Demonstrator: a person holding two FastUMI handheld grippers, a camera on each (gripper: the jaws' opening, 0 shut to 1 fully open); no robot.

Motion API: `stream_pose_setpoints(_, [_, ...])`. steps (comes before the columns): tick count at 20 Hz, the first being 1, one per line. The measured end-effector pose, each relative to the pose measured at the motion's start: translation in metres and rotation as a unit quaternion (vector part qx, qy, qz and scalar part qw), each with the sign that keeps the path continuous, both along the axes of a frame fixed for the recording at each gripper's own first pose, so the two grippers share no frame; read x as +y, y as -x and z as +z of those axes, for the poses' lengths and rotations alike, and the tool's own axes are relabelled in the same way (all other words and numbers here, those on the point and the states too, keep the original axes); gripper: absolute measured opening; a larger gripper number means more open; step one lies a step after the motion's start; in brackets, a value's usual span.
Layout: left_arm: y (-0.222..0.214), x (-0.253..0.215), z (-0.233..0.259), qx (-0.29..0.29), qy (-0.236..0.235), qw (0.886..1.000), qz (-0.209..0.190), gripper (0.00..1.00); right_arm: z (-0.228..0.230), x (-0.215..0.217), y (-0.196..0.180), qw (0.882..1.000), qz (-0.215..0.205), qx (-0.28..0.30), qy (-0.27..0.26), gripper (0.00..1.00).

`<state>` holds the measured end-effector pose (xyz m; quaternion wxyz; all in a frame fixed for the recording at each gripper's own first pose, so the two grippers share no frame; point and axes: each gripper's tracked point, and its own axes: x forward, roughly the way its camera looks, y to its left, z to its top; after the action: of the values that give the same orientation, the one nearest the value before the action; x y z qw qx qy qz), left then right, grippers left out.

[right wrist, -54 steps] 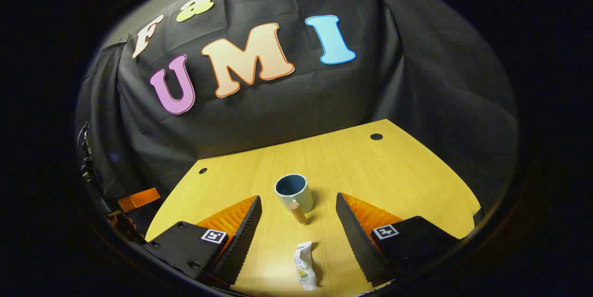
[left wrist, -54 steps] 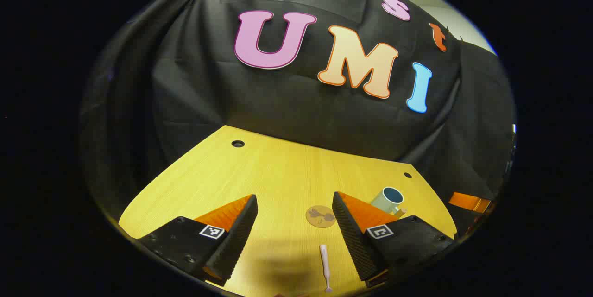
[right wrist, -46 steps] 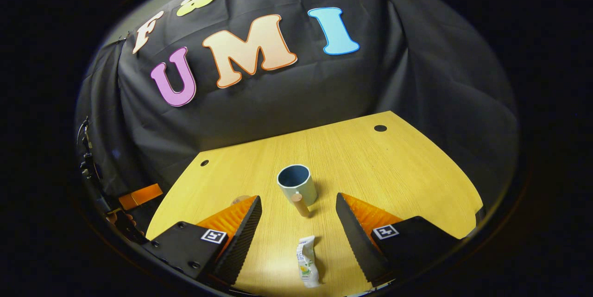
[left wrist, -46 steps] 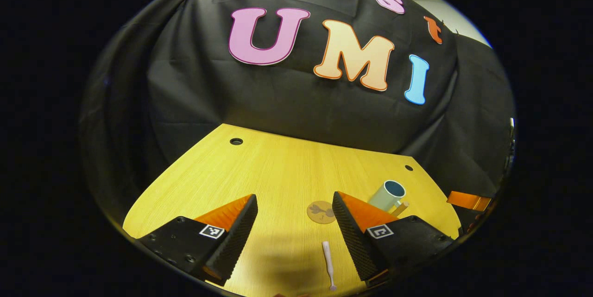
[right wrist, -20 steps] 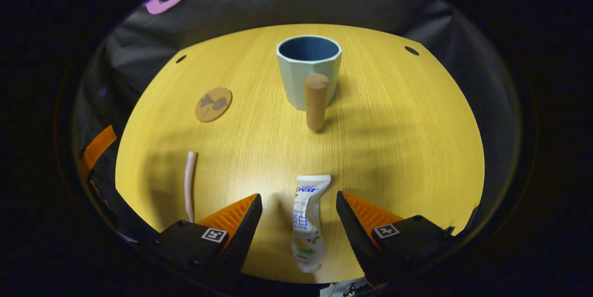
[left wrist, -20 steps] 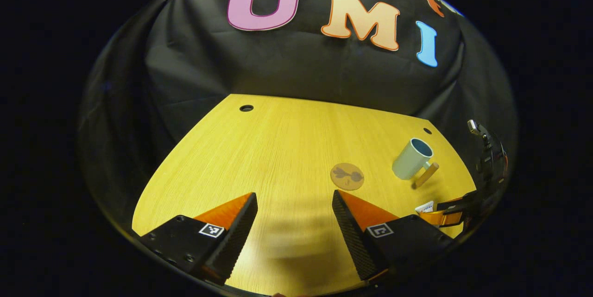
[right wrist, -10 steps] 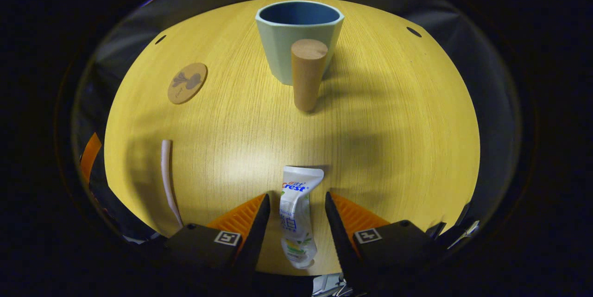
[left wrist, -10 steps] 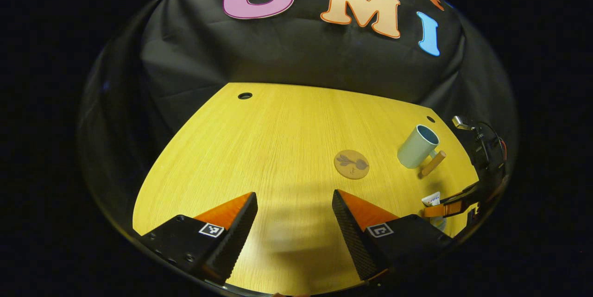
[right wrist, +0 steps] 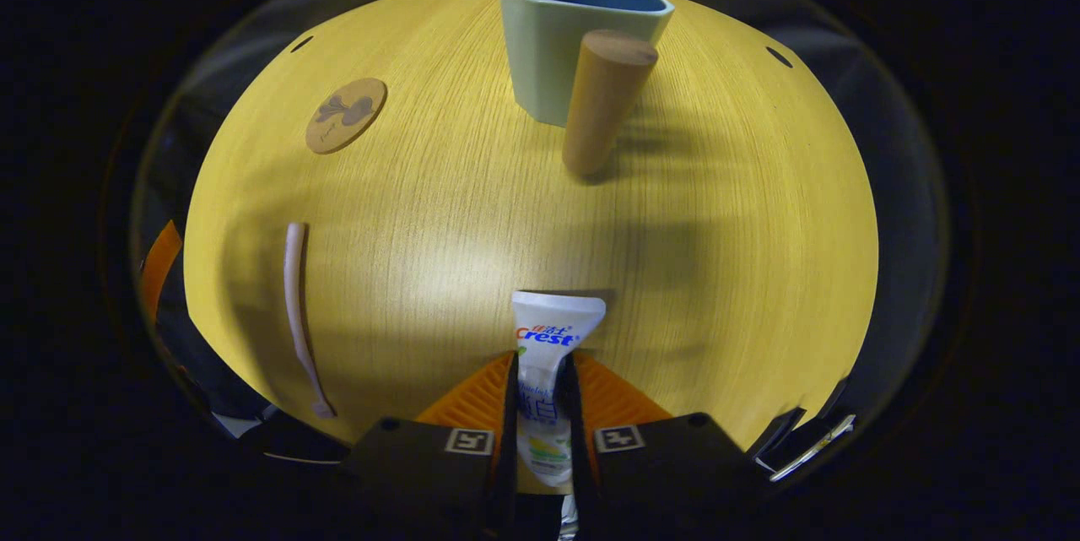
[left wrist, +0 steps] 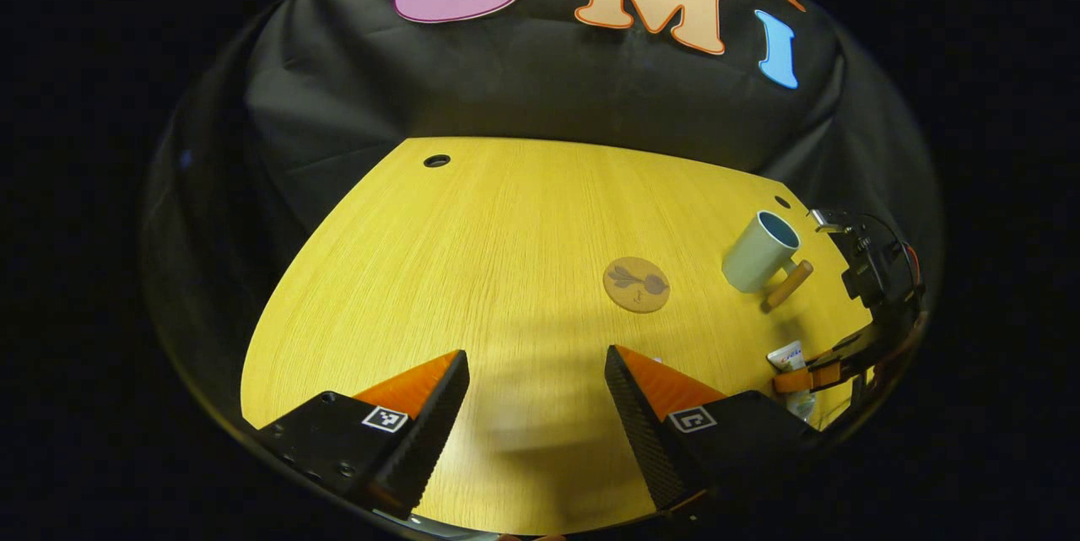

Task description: Put the toothbrush and toothpaste on the desktop into the cup, then pick up the cup and place it on the coaster on the desktop.

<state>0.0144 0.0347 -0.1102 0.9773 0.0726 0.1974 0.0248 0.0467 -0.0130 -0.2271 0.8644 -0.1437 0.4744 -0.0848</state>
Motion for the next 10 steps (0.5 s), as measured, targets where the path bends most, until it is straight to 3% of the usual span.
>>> stream_pose_setpoints(2, [0.003, -0.005, -0.013, 0.026, 0.008, 1.000, -0.004, 0.95, 0.000, -0.003, -0.002, 1.000, -0.001, -0.008, -0.005, 0.27])
stream_pose_setpoints(4, [0.010, -0.008, -0.034, 0.079, 0.011, 0.997, 0.002, 0.95, 0.003, -0.002, -0.002, 0.999, -0.005, -0.020, -0.025, 0.18])
stream_pose_setpoints(7, [0.022, -0.012, -0.067, 0.173, 0.015, 0.984, 0.025, 0.95, 0.004, 0.001, -0.001, 0.996, -0.007, -0.039, -0.076, 0.21])
stream_pose_setpoints(10, [0.026, -0.035, -0.080, 0.223, 0.063, 0.972, 0.033, 0.96, 0.005, 0.001, -0.003, 0.993, -0.012, -0.064, -0.103, 0.18])
